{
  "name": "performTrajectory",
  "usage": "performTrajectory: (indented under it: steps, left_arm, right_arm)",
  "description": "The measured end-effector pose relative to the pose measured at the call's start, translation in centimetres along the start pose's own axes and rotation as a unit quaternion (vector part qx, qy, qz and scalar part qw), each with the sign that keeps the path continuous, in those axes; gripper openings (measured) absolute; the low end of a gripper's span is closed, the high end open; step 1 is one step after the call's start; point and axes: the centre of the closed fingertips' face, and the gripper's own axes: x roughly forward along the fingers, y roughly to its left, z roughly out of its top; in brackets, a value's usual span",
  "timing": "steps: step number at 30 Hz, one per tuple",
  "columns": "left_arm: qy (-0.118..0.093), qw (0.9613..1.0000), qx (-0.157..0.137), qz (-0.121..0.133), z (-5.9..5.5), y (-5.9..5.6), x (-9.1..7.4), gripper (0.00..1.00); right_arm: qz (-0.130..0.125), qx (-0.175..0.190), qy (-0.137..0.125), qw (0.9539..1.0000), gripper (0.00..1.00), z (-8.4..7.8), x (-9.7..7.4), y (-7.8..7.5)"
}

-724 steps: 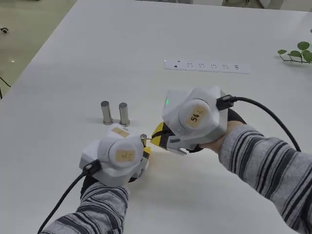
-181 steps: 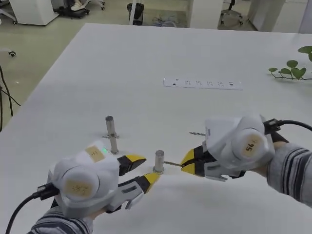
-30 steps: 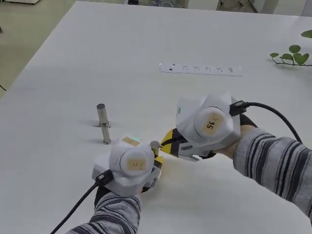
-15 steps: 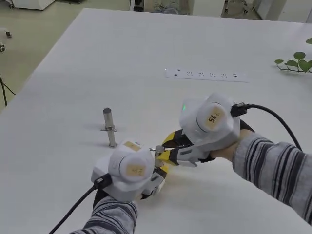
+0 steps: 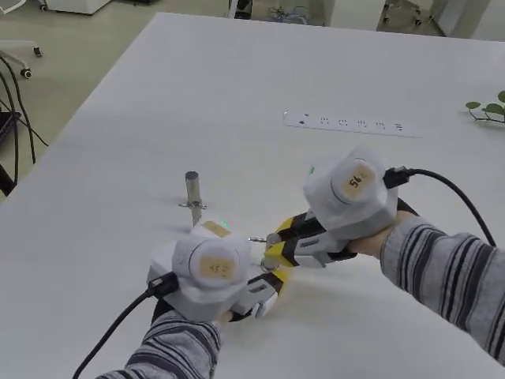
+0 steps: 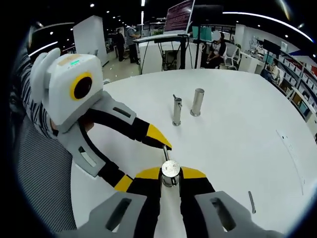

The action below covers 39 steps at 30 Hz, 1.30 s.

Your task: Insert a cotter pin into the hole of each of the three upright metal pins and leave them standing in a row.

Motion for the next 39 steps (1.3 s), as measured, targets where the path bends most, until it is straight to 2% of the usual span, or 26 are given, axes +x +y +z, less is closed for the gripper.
performTrajectory:
  steps: [3,8,17,20,25,31,36,39]
  left_arm:
    - [-0.007,0.9999,-0.009,0.0,0.4,0.1,-0.5,0.46]
    - [-0.017,0.9998,-0.004,0.003,1.0,0.5,-1.5,0.51]
    - [-0.024,0.9997,0.006,0.01,1.1,1.5,-3.3,0.64]
    - [-0.027,0.9994,0.011,0.019,1.4,2.1,-3.8,0.67]
    - [-0.036,0.9989,0.005,0.029,1.8,3.2,-4.7,0.73]
    - [-0.039,0.9986,-0.003,0.035,1.7,4.4,-5.5,0.81]
    - [-0.043,0.9983,-0.012,0.036,1.7,5.0,-5.9,0.86]
    - [-0.041,0.9984,-0.005,0.039,1.6,5.3,-6.0,0.87]
  right_arm:
    - [-0.002,-0.004,0.002,1.0,0.08,0.1,0.0,-0.1]
    - [-0.006,-0.004,-0.004,1.0,0.08,1.3,-0.1,-0.9]
    - [-0.006,-0.018,0.007,0.9998,0.08,2.7,0.9,-2.1]
    - [-0.007,-0.019,0.009,0.9997,0.08,3.1,1.2,-2.2]
    - [-0.004,-0.019,0.017,0.9997,0.08,3.1,2.0,-2.9]
    - [0.002,-0.018,0.025,0.9995,0.08,2.8,2.3,-3.1]
    - [0.007,-0.018,0.027,0.9995,0.08,2.8,2.4,-3.2]
    - [0.008,-0.016,0.026,0.9995,0.08,2.9,2.4,-3.2]
